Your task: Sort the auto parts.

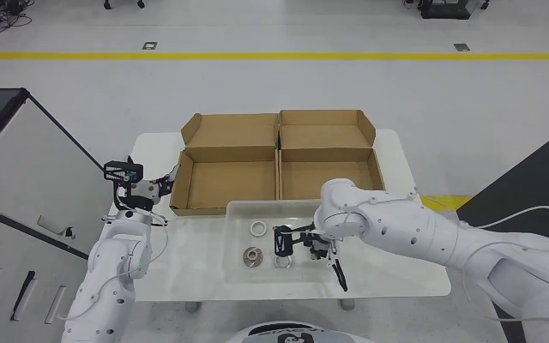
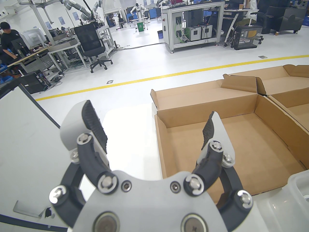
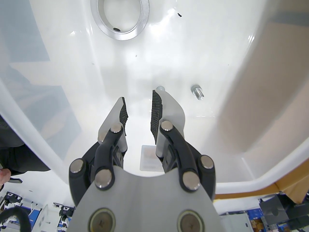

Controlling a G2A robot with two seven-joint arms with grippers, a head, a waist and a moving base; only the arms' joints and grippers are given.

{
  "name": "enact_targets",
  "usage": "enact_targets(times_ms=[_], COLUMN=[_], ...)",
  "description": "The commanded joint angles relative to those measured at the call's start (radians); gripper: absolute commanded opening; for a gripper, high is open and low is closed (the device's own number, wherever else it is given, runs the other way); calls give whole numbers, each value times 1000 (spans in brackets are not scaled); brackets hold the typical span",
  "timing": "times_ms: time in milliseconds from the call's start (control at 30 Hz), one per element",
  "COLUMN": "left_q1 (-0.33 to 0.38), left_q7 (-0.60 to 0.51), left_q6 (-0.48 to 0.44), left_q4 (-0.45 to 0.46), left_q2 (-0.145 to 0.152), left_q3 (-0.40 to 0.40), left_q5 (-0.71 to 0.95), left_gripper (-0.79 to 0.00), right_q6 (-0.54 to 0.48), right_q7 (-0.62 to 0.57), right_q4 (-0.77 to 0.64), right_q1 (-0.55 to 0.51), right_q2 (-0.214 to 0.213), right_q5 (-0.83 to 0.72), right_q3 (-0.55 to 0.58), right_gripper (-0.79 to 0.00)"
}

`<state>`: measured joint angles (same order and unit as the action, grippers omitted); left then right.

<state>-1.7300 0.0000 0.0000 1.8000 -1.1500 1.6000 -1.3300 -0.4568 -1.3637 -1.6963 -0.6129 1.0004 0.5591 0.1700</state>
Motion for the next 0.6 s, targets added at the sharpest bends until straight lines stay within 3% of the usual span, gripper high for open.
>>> enact_targets(times_ms=[0,567], left_q1=[0,0], left_q7=[0,0], left_q6=[0,0], left_q4=[0,0], left_q2=[0,0], left_q3=[0,0], left_q5=[0,0], left_gripper=[0,0], right_q6=[-1,5], right_q7=[1,-5], right_q4=[6,39], right_q1=[-2,7], right_q2=[5,25], right_q5=[2,25], right_q3=[0,0], right_gripper=[-536,-517])
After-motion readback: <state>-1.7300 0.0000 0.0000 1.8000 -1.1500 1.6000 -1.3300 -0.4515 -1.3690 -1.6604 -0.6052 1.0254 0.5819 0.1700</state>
